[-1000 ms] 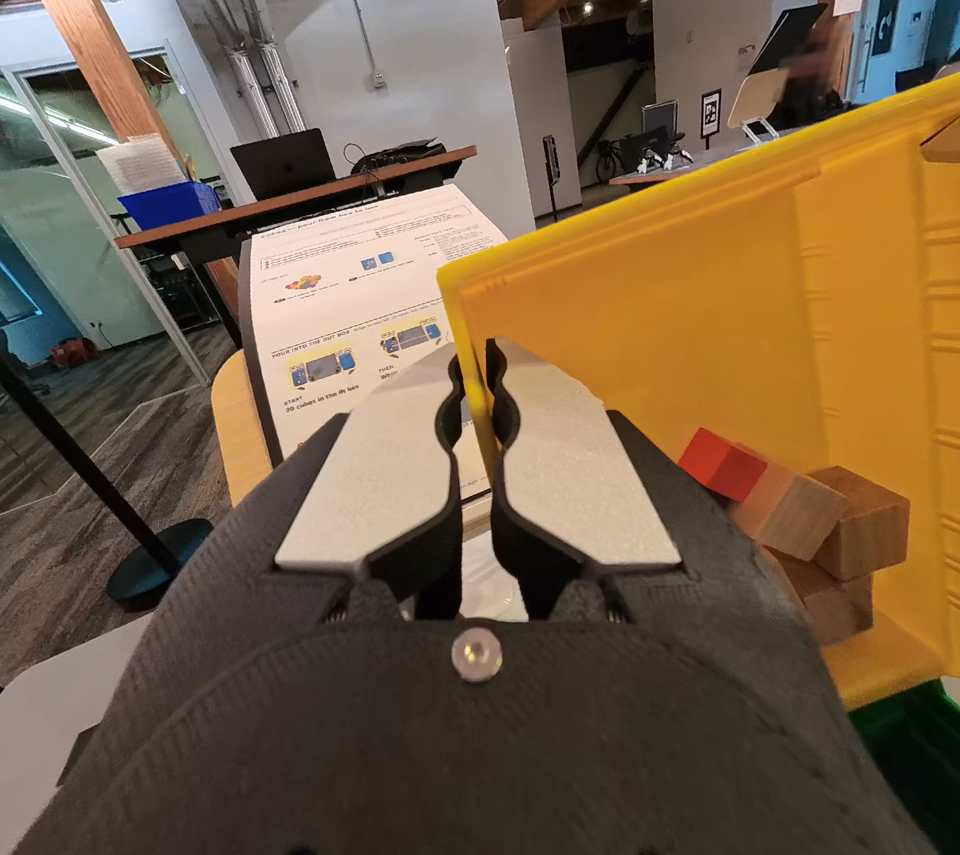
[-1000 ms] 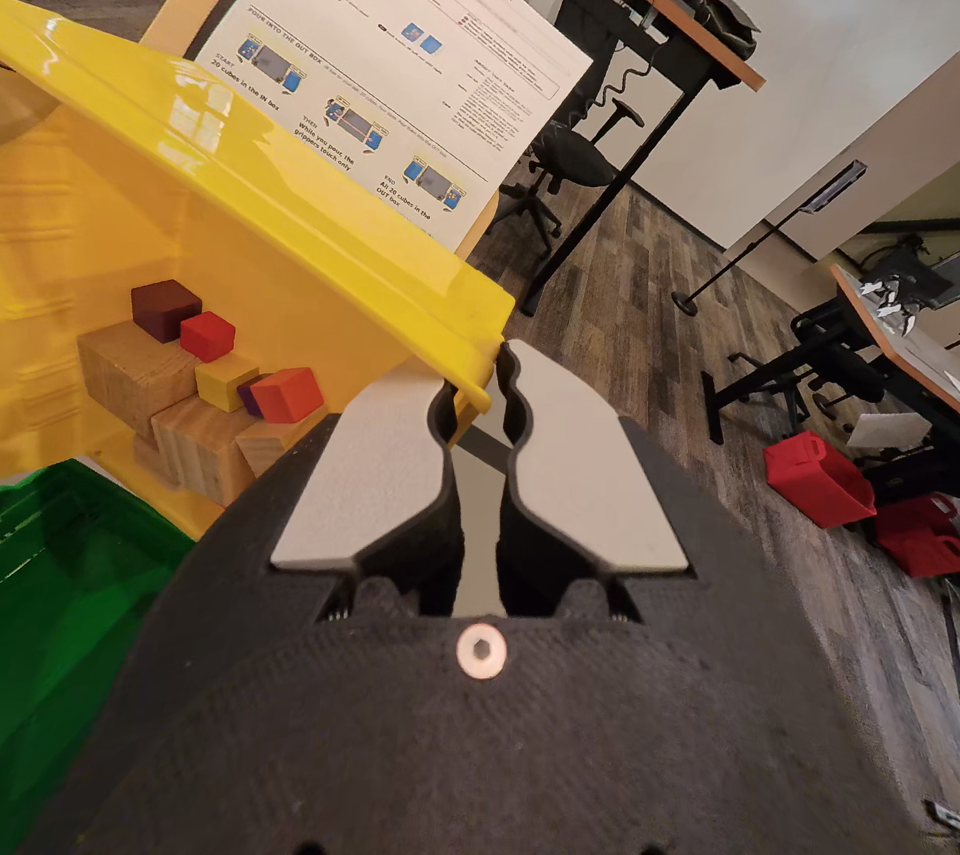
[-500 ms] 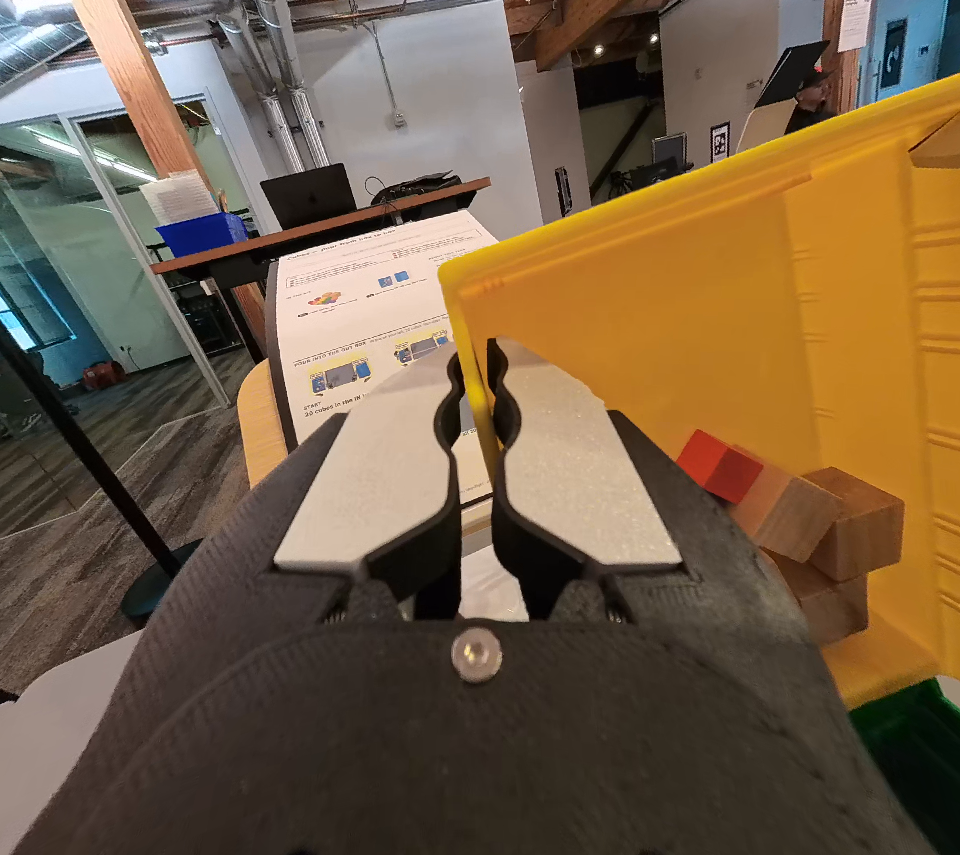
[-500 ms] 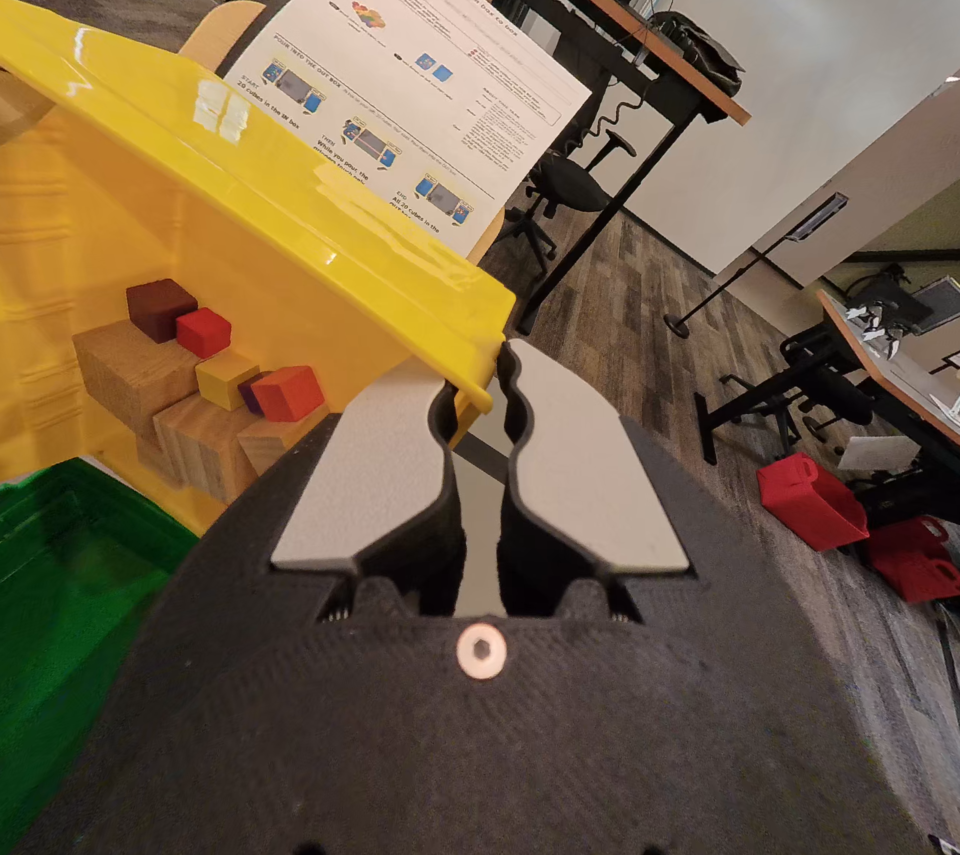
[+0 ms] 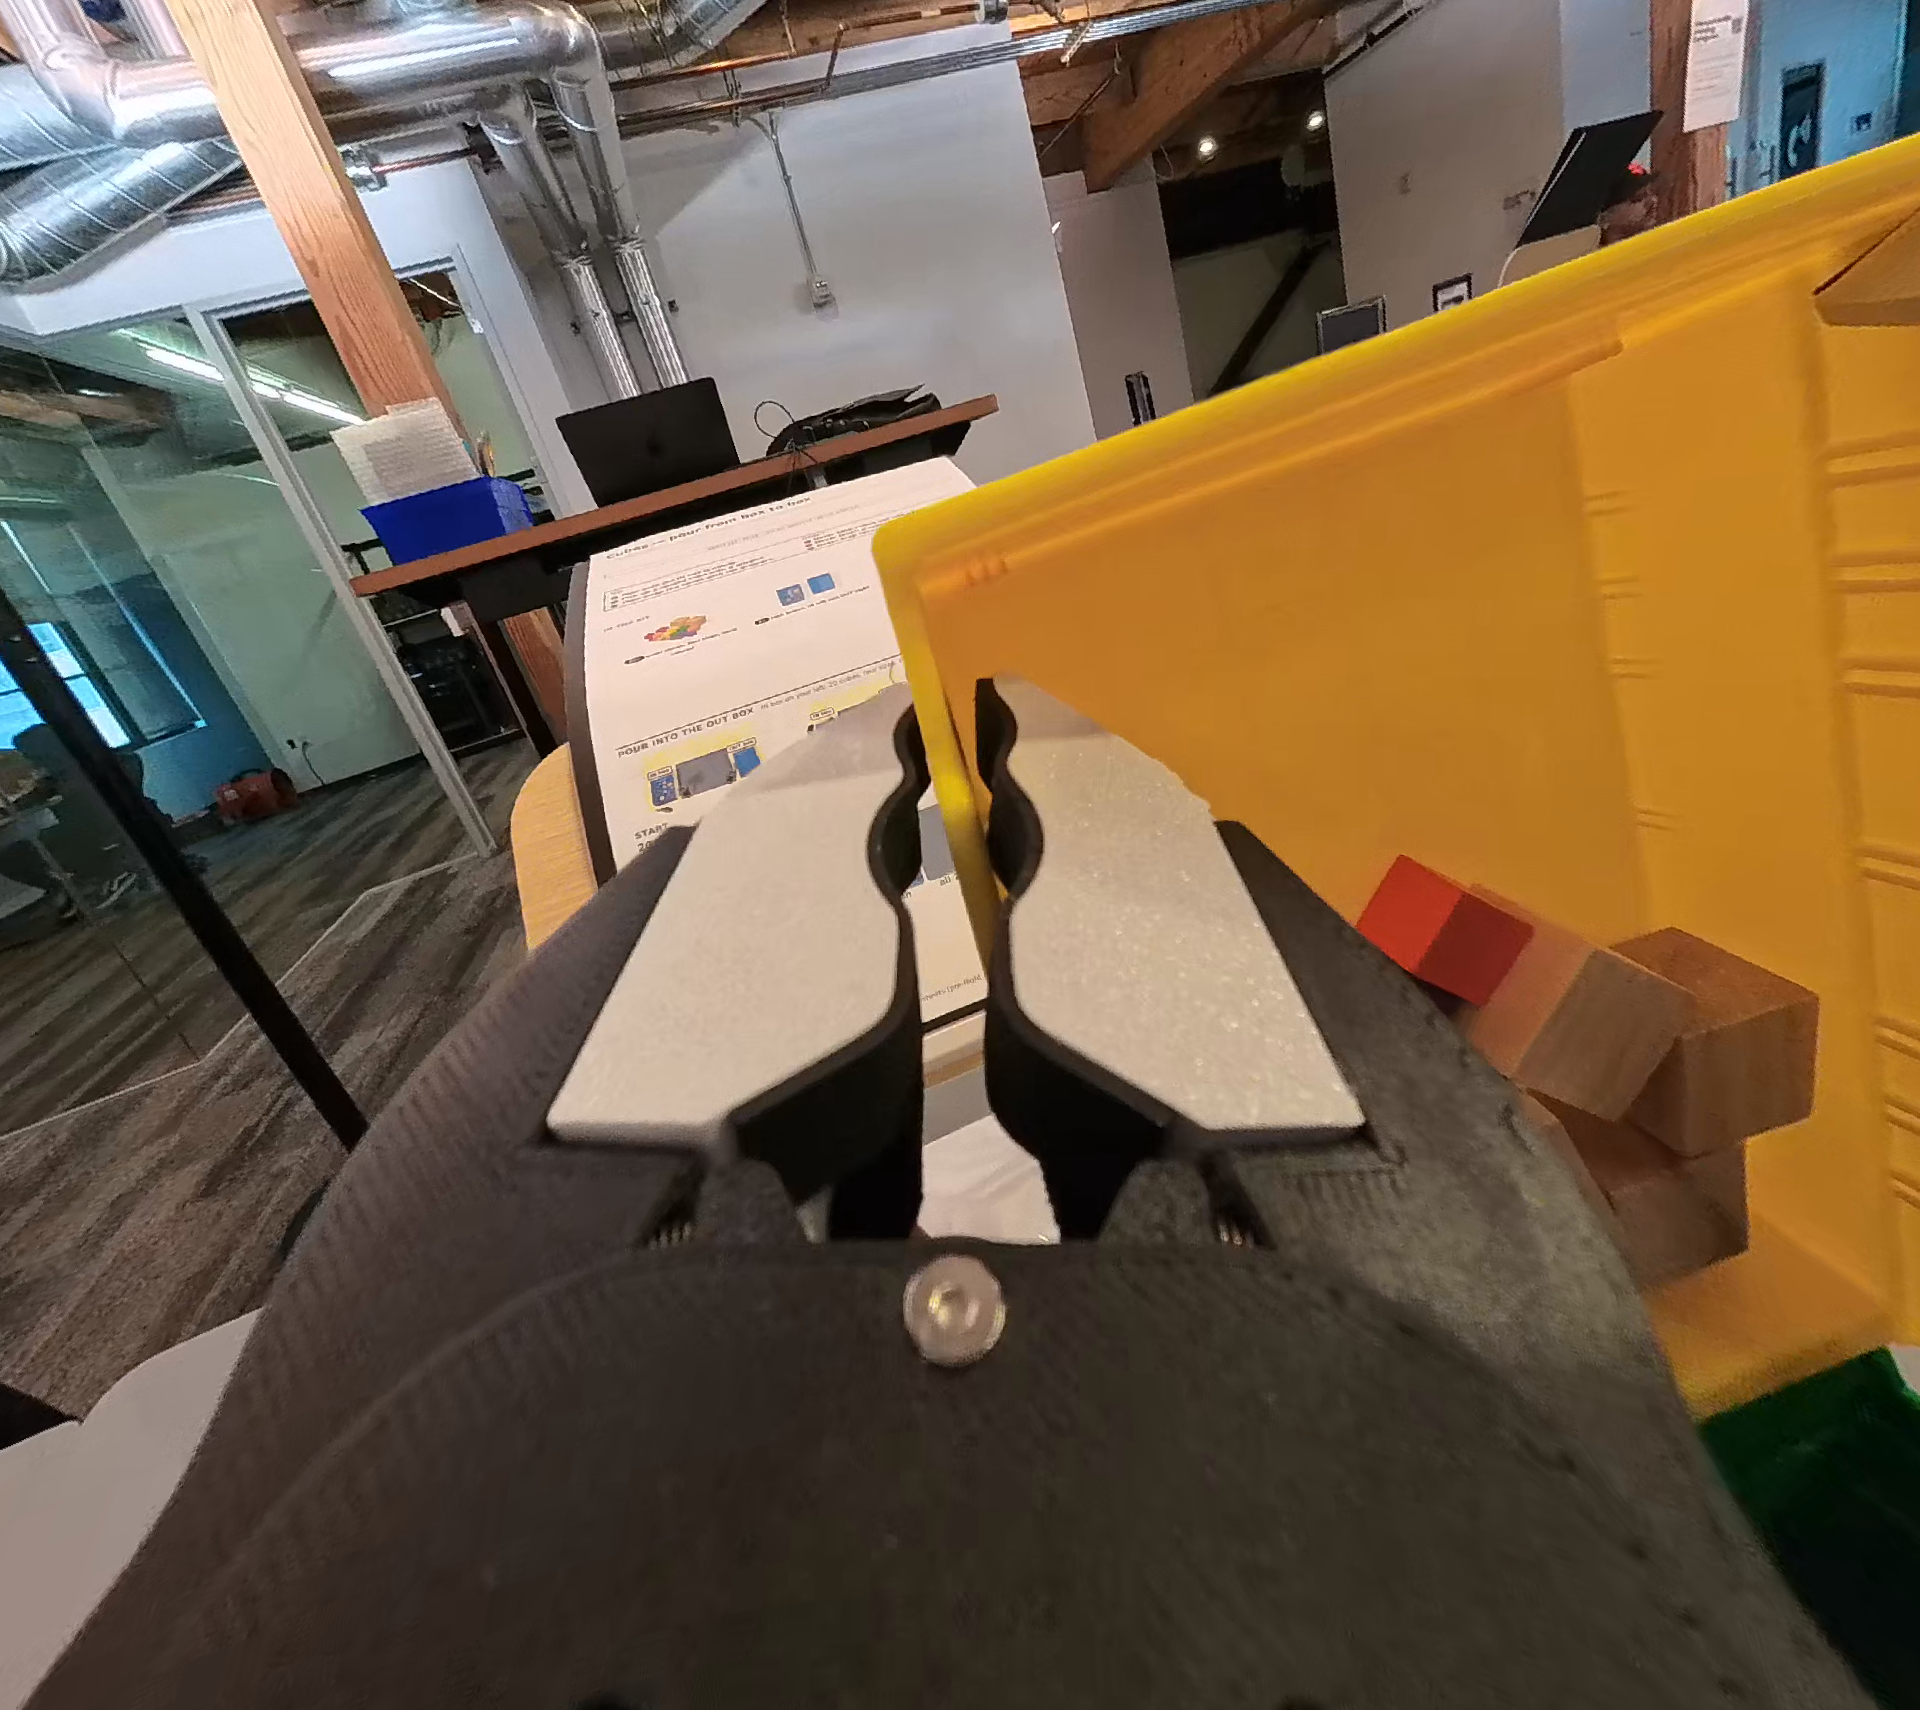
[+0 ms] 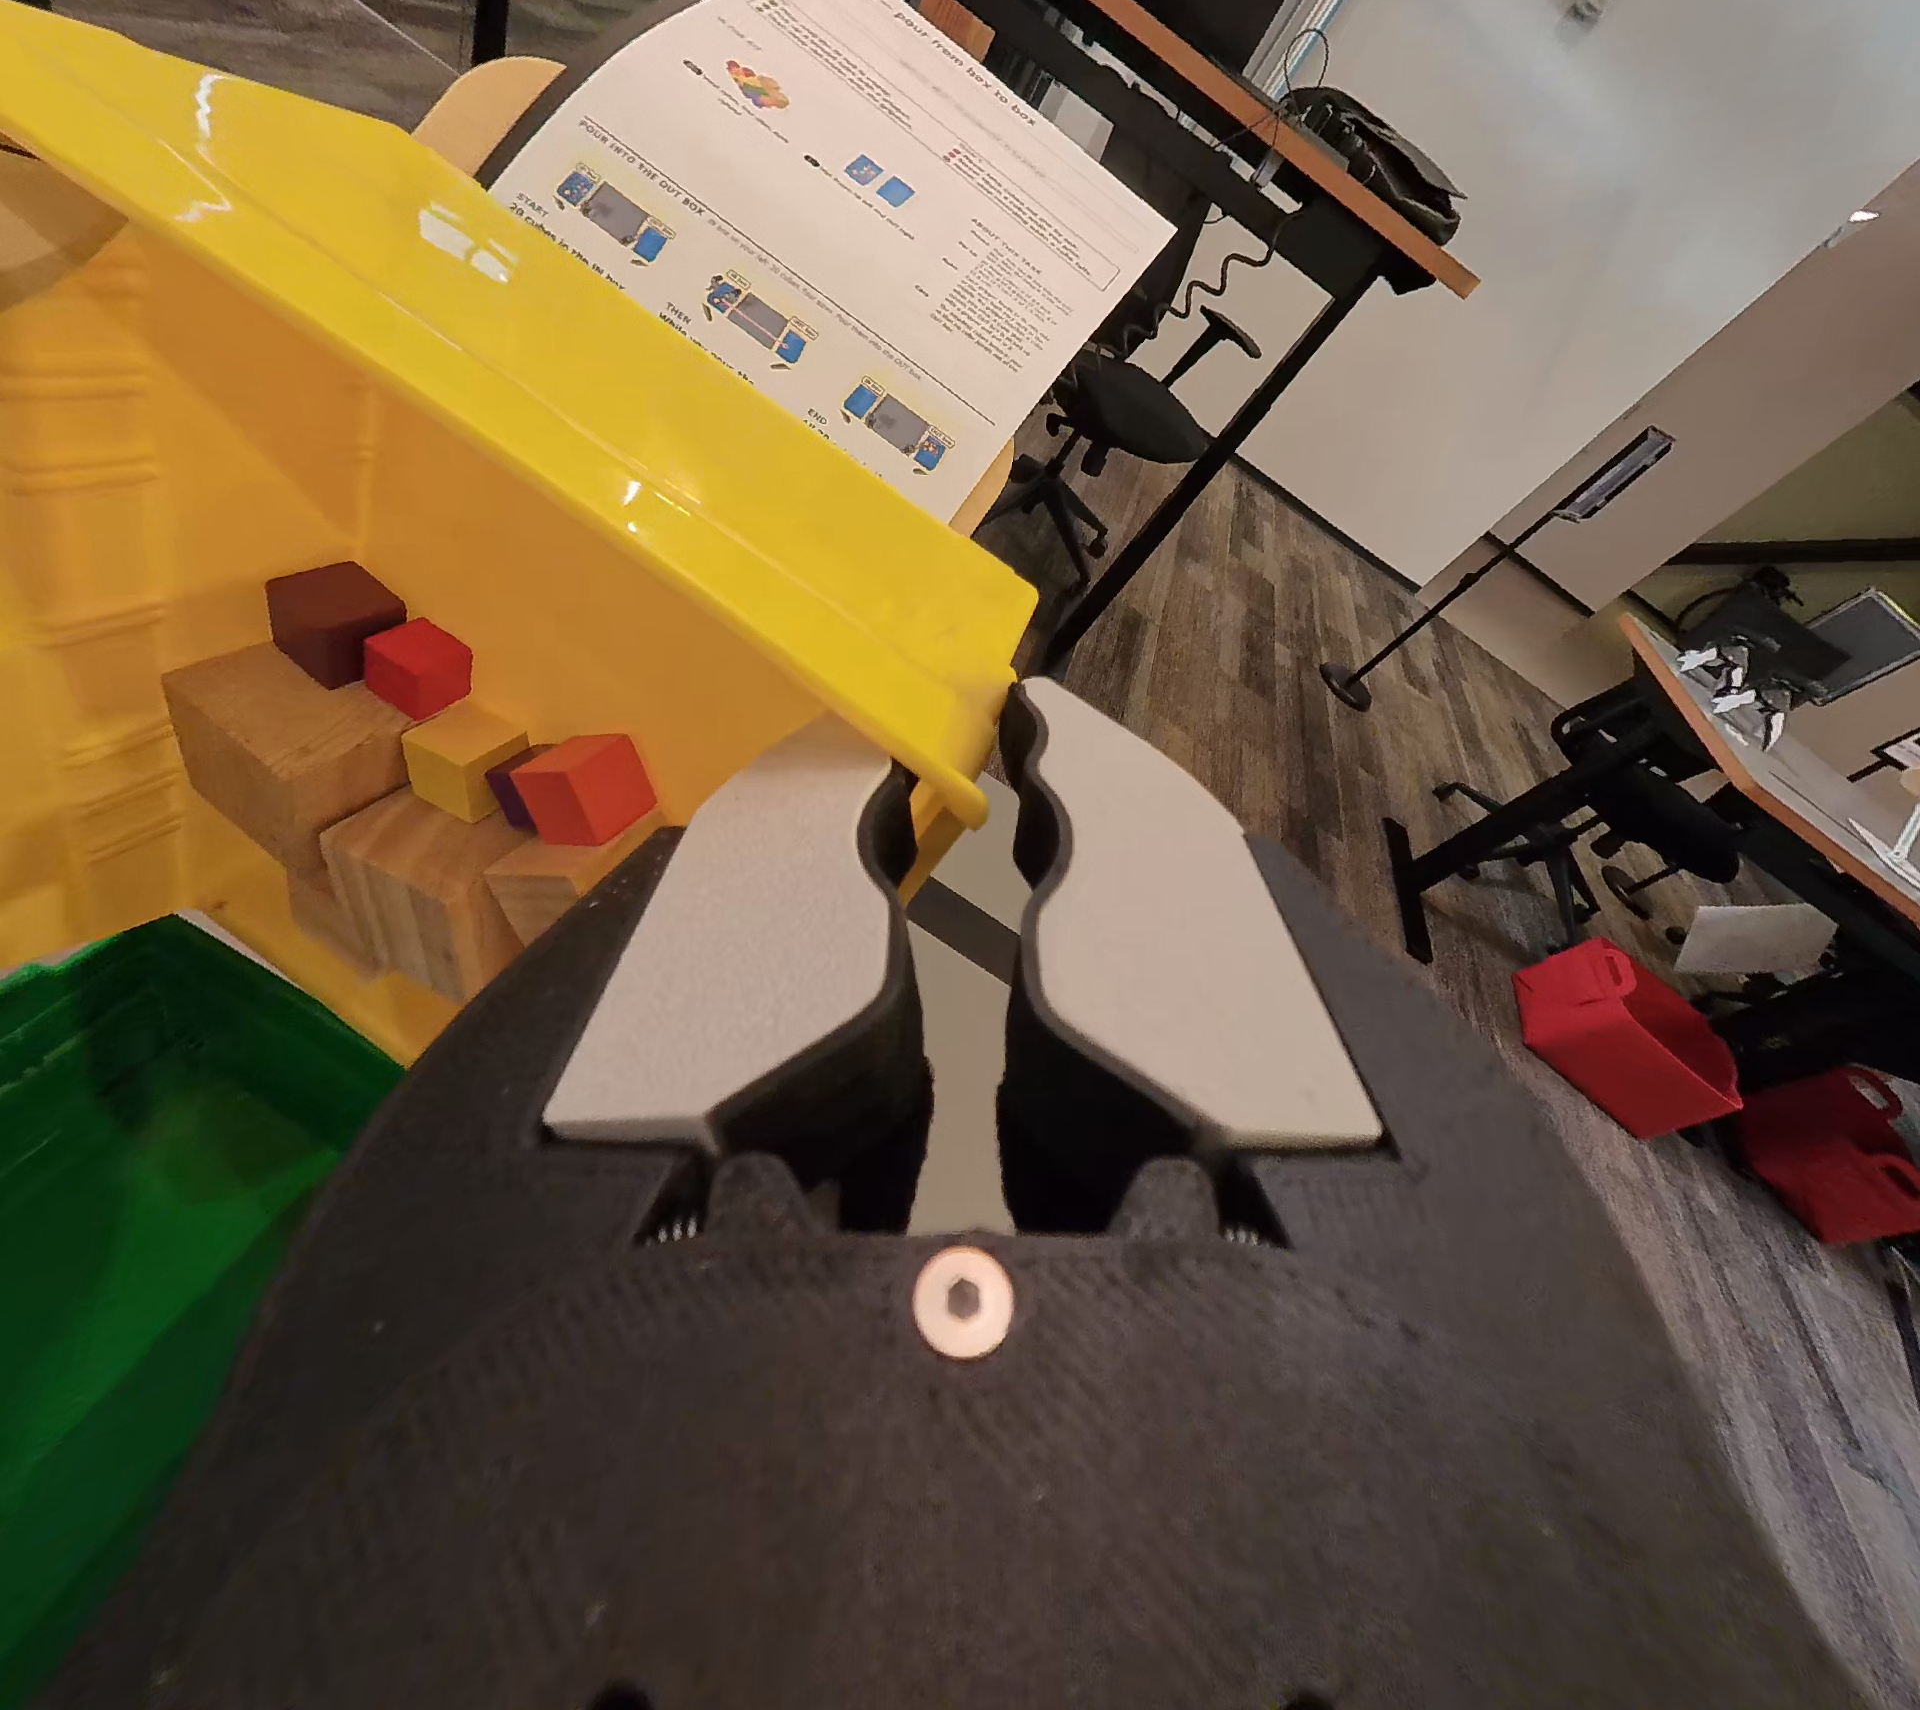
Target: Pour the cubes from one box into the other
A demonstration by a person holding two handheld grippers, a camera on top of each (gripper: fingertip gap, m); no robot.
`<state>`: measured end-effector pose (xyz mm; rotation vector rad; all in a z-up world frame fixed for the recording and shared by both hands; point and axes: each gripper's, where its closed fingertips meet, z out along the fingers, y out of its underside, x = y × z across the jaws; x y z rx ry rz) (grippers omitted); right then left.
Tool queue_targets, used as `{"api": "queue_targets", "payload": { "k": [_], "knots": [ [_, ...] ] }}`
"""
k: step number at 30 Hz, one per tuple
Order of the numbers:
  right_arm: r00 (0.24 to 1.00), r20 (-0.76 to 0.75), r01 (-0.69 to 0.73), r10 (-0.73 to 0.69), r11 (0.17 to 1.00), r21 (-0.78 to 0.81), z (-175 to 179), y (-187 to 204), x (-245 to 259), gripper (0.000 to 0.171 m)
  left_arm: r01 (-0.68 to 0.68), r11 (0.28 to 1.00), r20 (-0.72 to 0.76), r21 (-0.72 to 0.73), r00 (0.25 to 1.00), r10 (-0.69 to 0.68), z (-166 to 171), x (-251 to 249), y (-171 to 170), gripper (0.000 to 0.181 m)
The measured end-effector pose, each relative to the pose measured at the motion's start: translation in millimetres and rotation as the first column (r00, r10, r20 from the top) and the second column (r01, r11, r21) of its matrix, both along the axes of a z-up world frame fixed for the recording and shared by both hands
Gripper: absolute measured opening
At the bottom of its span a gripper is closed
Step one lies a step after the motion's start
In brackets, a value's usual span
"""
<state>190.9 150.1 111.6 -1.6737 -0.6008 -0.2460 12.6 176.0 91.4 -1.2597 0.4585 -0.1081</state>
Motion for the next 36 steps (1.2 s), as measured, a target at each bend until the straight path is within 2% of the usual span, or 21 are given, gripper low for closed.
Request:
{"api": "queue_targets", "payload": {
  "k": [11, 36],
  "knots": [
    [1.0, -0.003, -0.015, 0.015, 0.999, 0.03, -0.1, -10.4, -3.1, 0.01, -0.012, 0.999, -0.002, 0.047, 1.0, 0.012, 0.1, -3.0, -12.5, 0.008],
    [1.0, 0.005, -0.023, 0.023, 0.999, 0.048, -0.1, -16.1, -4.8, 0.011, -0.018, 0.997, 0.014, 0.07, 1.0, 0.017, 0.3, -5.3, -17.7, 0.007]
  ]
}}
